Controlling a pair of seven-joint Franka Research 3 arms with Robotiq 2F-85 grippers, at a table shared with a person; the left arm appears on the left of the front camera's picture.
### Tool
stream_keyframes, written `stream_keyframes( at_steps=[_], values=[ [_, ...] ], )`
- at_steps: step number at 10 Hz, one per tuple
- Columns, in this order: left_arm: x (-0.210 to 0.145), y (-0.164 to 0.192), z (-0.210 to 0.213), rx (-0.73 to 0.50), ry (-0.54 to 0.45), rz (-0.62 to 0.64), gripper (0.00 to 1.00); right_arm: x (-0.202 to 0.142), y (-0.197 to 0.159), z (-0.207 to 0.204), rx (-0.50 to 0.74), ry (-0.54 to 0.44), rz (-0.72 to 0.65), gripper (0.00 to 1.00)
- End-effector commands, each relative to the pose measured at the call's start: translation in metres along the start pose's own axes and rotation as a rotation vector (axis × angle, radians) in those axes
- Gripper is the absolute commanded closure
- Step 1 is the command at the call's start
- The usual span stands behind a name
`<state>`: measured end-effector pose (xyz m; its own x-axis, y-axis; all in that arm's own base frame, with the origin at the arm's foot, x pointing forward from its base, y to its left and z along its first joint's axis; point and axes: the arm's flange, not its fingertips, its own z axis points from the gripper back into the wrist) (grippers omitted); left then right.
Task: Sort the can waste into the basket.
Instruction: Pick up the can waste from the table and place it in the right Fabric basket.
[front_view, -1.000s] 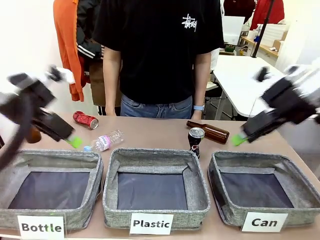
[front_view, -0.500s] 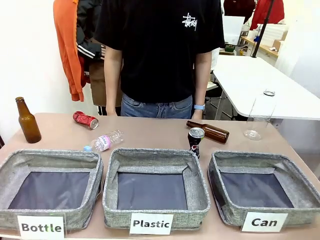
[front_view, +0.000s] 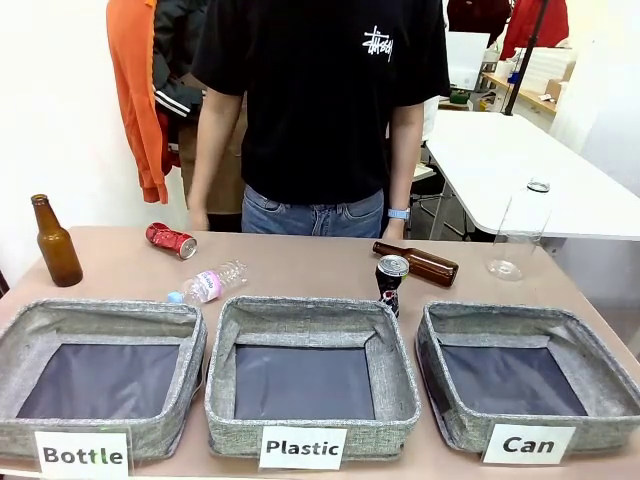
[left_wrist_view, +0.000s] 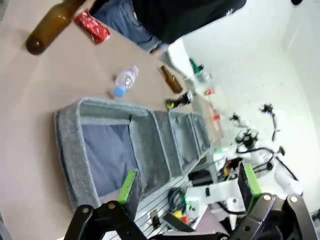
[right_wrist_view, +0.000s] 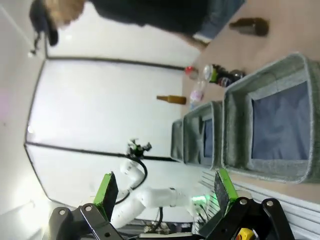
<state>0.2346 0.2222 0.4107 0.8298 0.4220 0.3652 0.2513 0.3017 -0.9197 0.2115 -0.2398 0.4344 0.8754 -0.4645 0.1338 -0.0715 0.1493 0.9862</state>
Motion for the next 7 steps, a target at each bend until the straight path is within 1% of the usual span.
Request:
stream_keyframes(
  at_steps=[1, 2, 7],
  values=[
    [-0.003, -0.01, -0.042, 0.042, -0.064, 0.01, 0.0, 0.01, -0.014, -0.005, 0.017, -0.063, 0.002, 0.0],
    [0.0, 0.0, 0.0, 0.0, 0.0, 0.0, 0.0, 0.0, 0.0, 0.0, 0.0, 0.0, 0.0, 0.0],
    [0.0, 0.0, 0.0, 0.0, 0.0, 0.0, 0.0, 0.0, 0.0, 0.0, 0.0, 0.0, 0.0, 0.0]
  ],
)
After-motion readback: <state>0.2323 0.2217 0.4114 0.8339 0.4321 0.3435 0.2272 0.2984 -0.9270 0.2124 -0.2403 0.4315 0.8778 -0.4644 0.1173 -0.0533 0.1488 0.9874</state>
